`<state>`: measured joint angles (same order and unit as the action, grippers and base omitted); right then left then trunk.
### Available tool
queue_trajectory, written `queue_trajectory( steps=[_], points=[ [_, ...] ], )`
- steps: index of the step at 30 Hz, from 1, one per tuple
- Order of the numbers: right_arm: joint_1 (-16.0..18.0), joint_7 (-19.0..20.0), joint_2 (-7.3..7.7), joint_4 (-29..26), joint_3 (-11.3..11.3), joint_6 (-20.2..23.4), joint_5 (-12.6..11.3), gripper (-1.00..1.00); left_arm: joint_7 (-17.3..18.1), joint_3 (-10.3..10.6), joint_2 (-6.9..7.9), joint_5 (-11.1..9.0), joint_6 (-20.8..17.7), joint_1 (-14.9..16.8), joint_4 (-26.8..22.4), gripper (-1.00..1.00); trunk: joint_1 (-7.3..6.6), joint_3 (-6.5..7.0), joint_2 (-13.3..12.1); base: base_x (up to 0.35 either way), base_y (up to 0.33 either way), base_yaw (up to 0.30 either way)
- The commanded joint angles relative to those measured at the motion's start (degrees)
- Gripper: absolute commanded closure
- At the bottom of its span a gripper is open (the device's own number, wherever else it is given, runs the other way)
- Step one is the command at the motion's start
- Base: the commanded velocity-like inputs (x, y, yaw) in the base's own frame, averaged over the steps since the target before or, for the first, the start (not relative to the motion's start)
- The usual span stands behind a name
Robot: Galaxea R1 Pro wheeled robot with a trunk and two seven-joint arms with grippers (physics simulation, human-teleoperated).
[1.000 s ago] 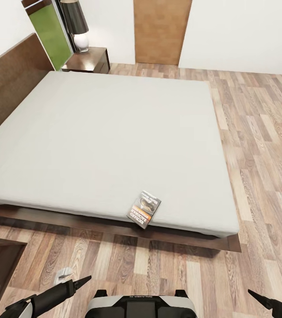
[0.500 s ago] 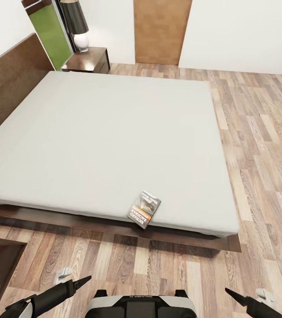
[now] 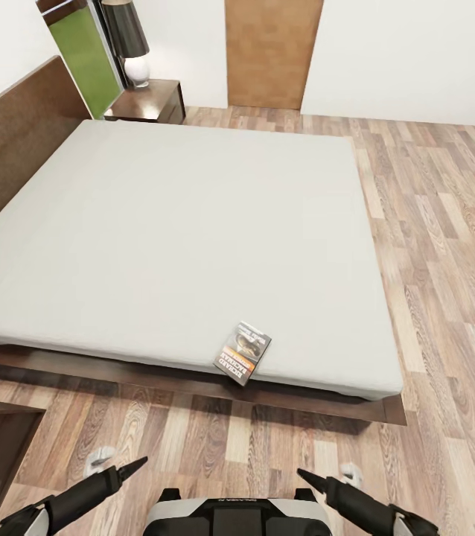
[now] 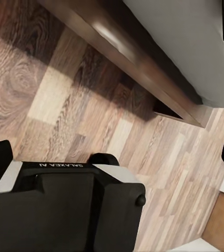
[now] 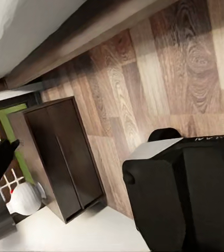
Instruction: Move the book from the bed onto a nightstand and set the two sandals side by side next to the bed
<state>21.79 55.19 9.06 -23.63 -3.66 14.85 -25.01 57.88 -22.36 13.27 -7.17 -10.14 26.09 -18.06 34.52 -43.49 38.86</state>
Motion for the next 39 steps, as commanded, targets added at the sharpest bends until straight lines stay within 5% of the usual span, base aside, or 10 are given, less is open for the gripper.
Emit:
queue_trajectory(
  steps=[1, 5, 13, 26, 39],
  points=[
    [0.03, -1.44, -0.27, -0.08, -0.11, 0.58, -0.35, -1.0, 0.21, -0.2, 0.0, -0.28, -0.59, 0.02, -0.01, -1.0, 0.01, -0.04, 0.05, 0.0, 0.0, 0.0],
    [0.08, -3.8, -2.02, -2.44, -0.05, 1.18, -0.32, -1.0, 0.28, -0.36, -0.03, -0.3, -0.55, 0.02, -0.04, -1.0, 0.01, -0.04, 0.05, 0.0, 0.0, 0.0],
    [0.1, -4.43, -4.19, -12.13, -0.04, 12.69, -0.31, -1.0, 0.27, -0.25, -0.3, -0.23, -0.43, 0.02, -0.04, -1.0, 0.01, -0.04, 0.05, 0.0, 0.0, 0.0],
    [0.17, -4.31, -4.79, -20.29, -0.03, 17.35, -0.97, -1.0, 0.37, -0.2, -0.95, -0.16, -0.35, 0.02, -0.04, -1.0, 0.01, -0.04, 0.05, 0.0, 0.0, 0.0],
    [0.18, -4.14, -6.1, -24.5, -0.16, 17.4, -1.04, -1.0, 0.47, -0.15, -1.22, -0.13, 0.46, 0.02, -0.04, -1.0, 0.01, -0.04, 0.05, 0.0, 0.0, 0.0]
  ],
)
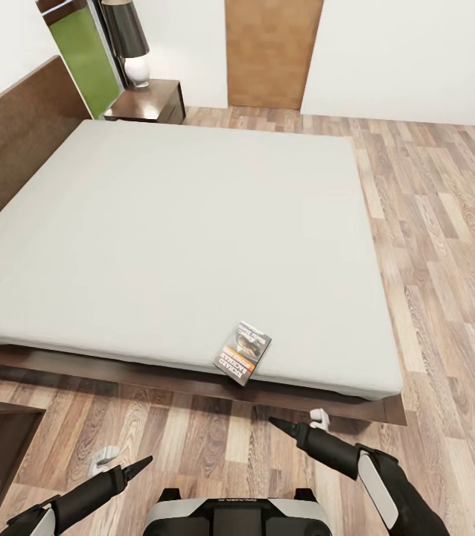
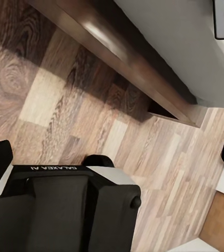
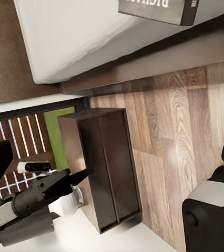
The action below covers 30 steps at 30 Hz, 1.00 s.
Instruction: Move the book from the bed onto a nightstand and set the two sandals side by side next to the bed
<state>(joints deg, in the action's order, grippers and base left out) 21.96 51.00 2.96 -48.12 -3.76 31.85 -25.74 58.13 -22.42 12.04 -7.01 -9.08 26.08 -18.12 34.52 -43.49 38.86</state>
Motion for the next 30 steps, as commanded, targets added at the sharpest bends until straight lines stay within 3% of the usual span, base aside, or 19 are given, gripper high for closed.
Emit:
queue_trajectory(
  steps=[1, 15, 24, 26, 29, 30],
  points=[
    [0.02, -0.2, -0.06, -0.07, -0.04, 0.18, -0.29, -1.0, 0.23, -0.09, 0.0, -0.28, -0.6, 0.02, 0.02, -1.0, 0.01, -0.04, 0.05, 0.0, 0.0, 0.0],
    [0.01, -0.81, -0.22, -0.03, -0.1, -0.38, -0.34, -1.0, 0.37, -0.14, 0.0, -0.28, -0.67, 0.02, 0.02, -1.0, 0.01, -0.04, 0.05, 0.0, 0.0, 0.0],
    [0.02, -0.73, -2.97, 0.1, -0.26, -2.69, -0.4, -1.0, 0.33, -0.1, -0.01, -0.28, -0.68, 0.02, 0.02, -1.0, 0.01, -0.04, 0.05, 0.0, 0.0, 0.0],
    [0.02, -0.62, -3.12, 0.26, -0.36, -3.04, -1.24, -1.0, 0.34, -0.1, 0.0, -0.28, -0.67, 0.02, 0.02, -1.0, 0.01, -0.04, 0.05, 0.0, 0.0, 0.0],
    [0.02, -0.38, -3.14, 0.39, -0.41, -3.19, -4.52, -1.0, 0.38, -0.14, 0.0, -0.3, -0.67, 0.02, 0.02, -1.0, 0.01, -0.04, 0.05, 0.0, 0.0, 0.0],
    [0.02, -0.28, -3.12, 0.46, -0.43, -3.2, -7.17, -1.0, 0.39, -0.15, 0.0, -0.29, -0.67, 0.02, 0.02, -1.0, 0.01, -0.04, 0.05, 0.0, 0.0, 0.0]
  ],
)
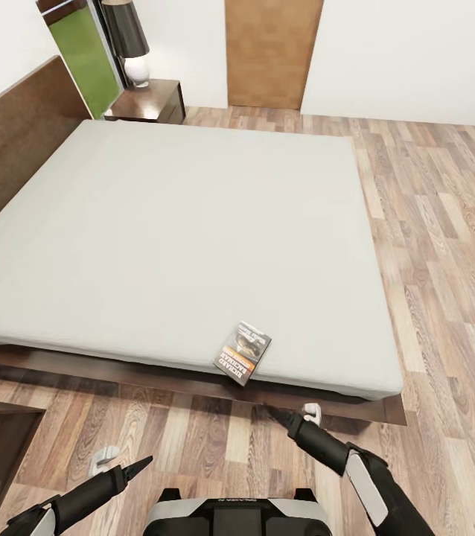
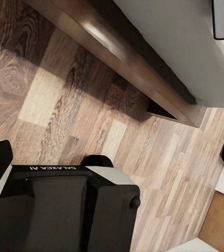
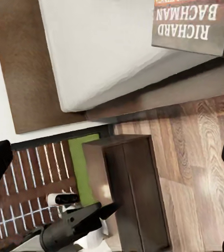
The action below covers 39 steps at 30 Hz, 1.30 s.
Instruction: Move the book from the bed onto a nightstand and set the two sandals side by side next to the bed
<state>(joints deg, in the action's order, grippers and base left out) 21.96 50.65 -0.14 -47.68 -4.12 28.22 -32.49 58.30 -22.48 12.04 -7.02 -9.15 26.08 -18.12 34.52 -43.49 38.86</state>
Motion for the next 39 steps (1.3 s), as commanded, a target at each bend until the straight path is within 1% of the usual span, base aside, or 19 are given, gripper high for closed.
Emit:
queue_trajectory(
  steps=[1, 2, 4, 6, 8, 10, 14, 20, 23, 25, 26, 27, 29, 31, 34, 35, 37, 38, 39],
  points=[
    [0.01, 0.15, 0.02, 0.1, -0.07, 0.43, -5.2, -1.0, 0.23, -0.1, 0.0, -0.28, -0.6, 0.02, 0.02, -1.0, 0.01, -0.04, 0.04, 0.0, 0.0, 0.0],
    [0.01, 0.18, 0.03, 0.12, -0.06, 0.45, -6.88, -1.0, 0.23, -0.1, 0.0, -0.28, -0.6, 0.02, 0.02, -1.0, 0.01, -0.04, 0.04, 0.0, 0.0, 0.0],
    [0.01, 0.31, 0.04, 0.15, 0.02, 0.49, -13.29, -1.0, 0.23, -0.1, 0.0, -0.28, -0.6, 0.02, 0.02, -1.0, 0.01, -0.04, 0.04, 0.0, 0.0, 0.0],
    [0.01, 0.37, 0.1, 0.18, 0.05, 0.51, -17.99, -1.0, 0.24, -0.11, 0.0, -0.29, -0.6, 0.02, 0.02, -1.0, 0.01, -0.04, 0.04, 0.0, 0.0, 0.0],
    [0.01, 0.36, 0.08, 0.2, 0.1, 0.51, -19.99, -1.0, 0.24, -0.06, -0.01, -0.28, -0.59, 0.02, 0.02, -1.0, 0.01, -0.04, 0.04, 0.0, 0.0, 0.0],
    [0.01, 0.34, 0.07, 0.25, 0.13, 0.52, -21.02, -1.0, 0.24, -0.04, -0.03, -0.3, -0.6, 0.02, 0.02, -1.0, 0.01, -0.04, 0.04, 0.0, 0.0, 0.0],
    [0.01, 0.0, -0.04, 0.29, 0.31, 0.41, -21.83, -1.0, 0.24, -0.02, -0.33, -0.28, -0.56, 0.02, 0.02, -1.0, 0.01, -0.04, 0.04, 0.0, 0.0, 0.0],
    [0.06, -0.42, -2.84, 0.3, 0.58, 0.35, -21.5, -1.0, 0.27, -0.02, -0.45, -0.27, -0.56, 0.02, 0.02, -1.0, 0.01, -0.04, 0.04, 0.0, 0.0, 0.0],
    [0.15, -0.45, -3.73, 0.3, 0.67, 0.35, -21.43, -1.0, 0.26, -0.02, -0.82, -0.27, -0.55, 0.02, 0.02, -1.0, 0.01, -0.04, 0.04, 0.0, 0.0, 0.0],
    [0.19, -0.5, -4.21, 0.3, 1.83, 0.35, -21.41, -1.0, 0.26, -0.02, -1.05, -0.27, -0.53, 0.02, 0.02, -1.0, 0.01, -0.04, 0.04, 0.0, 0.0, 0.0],
    [0.21, -0.54, -4.38, 0.3, 2.99, 0.35, -21.42, -1.0, 0.25, -0.02, -1.11, -0.27, -0.53, 0.02, 0.02, -1.0, 0.01, -0.04, 0.04, 0.0, 0.0, 0.0],
    [0.22, -0.54, -4.45, 0.3, 3.6, 0.35, -21.41, -1.0, 0.25, -0.02, -1.14, -0.27, -0.52, 0.02, 0.02, -1.0, 0.01, -0.04, 0.04, 0.0, 0.0, 0.0],
    [0.28, -0.74, -4.89, 0.41, 5.97, 0.27, -21.46, -1.0, 0.24, 0.05, -1.23, -0.22, -0.52, 0.02, 0.02, -1.0, 0.01, -0.04, 0.04, 0.0, 0.0, 0.0],
    [0.43, -1.28, -5.07, 0.71, 6.31, 0.23, -21.46, -1.0, 0.24, 0.05, -1.3, -0.21, -0.52, 0.02, 0.02, -1.0, 0.01, -0.04, 0.04, 0.0, 0.0, 0.0],
    [1.19, -5.88, -5.33, 2.76, 6.8, 0.1, -21.49, -1.0, 0.27, 0.07, -1.7, -0.19, -0.52, 0.02, 0.02, -1.0, 0.01, -0.04, 0.04, 0.0, 0.0, 0.0],
    [1.23, -6.36, -5.34, 3.06, 6.83, -0.04, -21.5, -1.0, 0.28, 0.07, -1.73, -0.19, -0.52, 0.02, 0.02, -1.0, 0.01, -0.04, 0.04, 0.0, 0.0, 0.0],
    [1.34, -7.55, -5.39, 3.91, 6.89, -2.79, -21.54, -1.0, 0.25, 0.07, -1.81, -0.14, -0.52, 0.02, 0.02, -1.0, 0.01, -0.04, 0.04, 0.0, 0.0, 0.0],
    [1.37, -7.85, -5.42, 4.13, 6.92, -5.47, -21.55, -1.0, 0.25, 0.07, -1.89, -0.13, -0.52, 0.02, 0.02, -1.0, 0.01, -0.04, 0.04, 0.0, 0.0, 0.0],
    [1.4, -7.97, -5.45, 4.21, 6.94, -6.94, -21.57, -1.0, 0.25, 0.07, -1.93, -0.12, -0.52, 0.02, 0.02, -1.0, 0.01, -0.04, 0.04, 0.0, 0.0, 0.0]
  ],
)
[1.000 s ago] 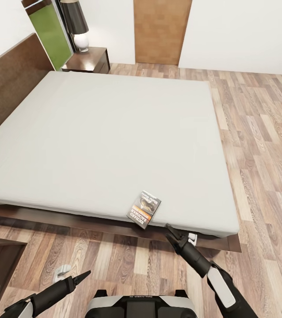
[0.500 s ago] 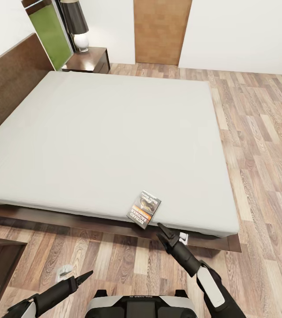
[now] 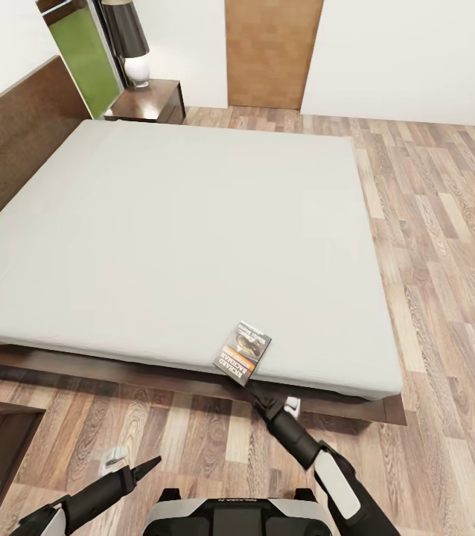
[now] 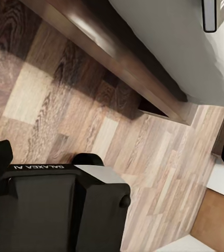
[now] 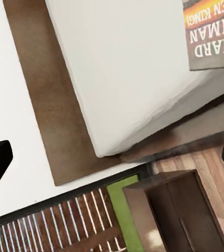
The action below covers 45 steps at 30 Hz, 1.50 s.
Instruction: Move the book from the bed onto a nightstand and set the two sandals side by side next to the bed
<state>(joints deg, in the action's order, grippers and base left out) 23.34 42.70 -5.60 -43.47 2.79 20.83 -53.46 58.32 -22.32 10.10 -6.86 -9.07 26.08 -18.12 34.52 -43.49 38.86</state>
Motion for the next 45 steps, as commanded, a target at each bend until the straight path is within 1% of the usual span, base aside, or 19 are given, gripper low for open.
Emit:
queue_trajectory(
  steps=[1, 2, 3, 4, 6, 14, 20, 33, 45],
  points=[
    [0.05, -0.2, -0.07, 0.11, 0.06, -2.27, -0.62, -1.0, 0.22, -0.09, -0.04, -0.28, -0.6, 0.02, 0.02, -1.0, 0.01, -0.04, 0.04, 0.0, 0.0, 0.0],
    [0.08, -0.31, -0.12, 0.18, 0.08, -4.32, -0.64, -1.0, 0.22, -0.09, -0.09, -0.27, -0.6, 0.02, 0.03, -1.0, 0.01, -0.04, 0.04, 0.0, 0.0, 0.0],
    [0.08, -0.31, -0.12, 0.18, 0.08, -4.32, -0.64, -1.0, 0.22, -0.09, -0.09, -0.27, -0.6, 0.02, 0.03, -1.0, 0.01, -0.04, 0.04, 0.0, 0.0, 0.0],
    [0.1, -0.38, -0.15, 0.23, 0.09, -5.64, -0.66, -1.0, 0.21, -0.09, -0.12, -0.25, -0.6, 0.02, 0.06, -1.0, 0.01, -0.04, 0.04, 0.0, 0.0, 0.0],
    [0.11, -0.46, -0.13, 0.28, 0.1, -6.84, -0.67, -1.0, 0.21, -0.09, -0.15, -0.21, -0.6, 0.02, 0.09, -1.0, 0.01, -0.04, 0.04, 0.0, 0.0, 0.0],
    [0.12, -0.44, 0.03, 0.31, 0.11, -6.23, -0.75, -1.0, 0.21, -0.06, -0.42, -0.15, -0.6, 0.02, 0.14, -1.0, 0.01, -0.04, 0.04, 0.0, 0.0, 0.0],
    [0.12, -0.15, 0.06, 0.31, 0.11, -4.84, -0.76, -1.0, 0.16, -0.07, -0.52, -0.1, -0.6, 0.02, 0.19, -1.0, 0.01, -0.04, 0.04, 0.0, 0.0, 0.0],
    [0.12, 0.11, 0.06, 0.31, 0.2, -4.74, -0.77, -1.0, -0.09, -0.05, -0.53, -0.09, -0.6, 0.02, 0.19, -1.0, 0.01, -0.04, 0.04, 0.0, 0.0, 0.0],
    [0.12, 0.17, 0.06, 0.31, 0.25, -4.79, -0.77, -1.0, -0.06, -0.09, -0.52, -0.09, -0.64, 0.02, 0.12, -1.0, 2.65, -2.19, 4.86, 0.0, 0.0, 0.0]
  ],
)
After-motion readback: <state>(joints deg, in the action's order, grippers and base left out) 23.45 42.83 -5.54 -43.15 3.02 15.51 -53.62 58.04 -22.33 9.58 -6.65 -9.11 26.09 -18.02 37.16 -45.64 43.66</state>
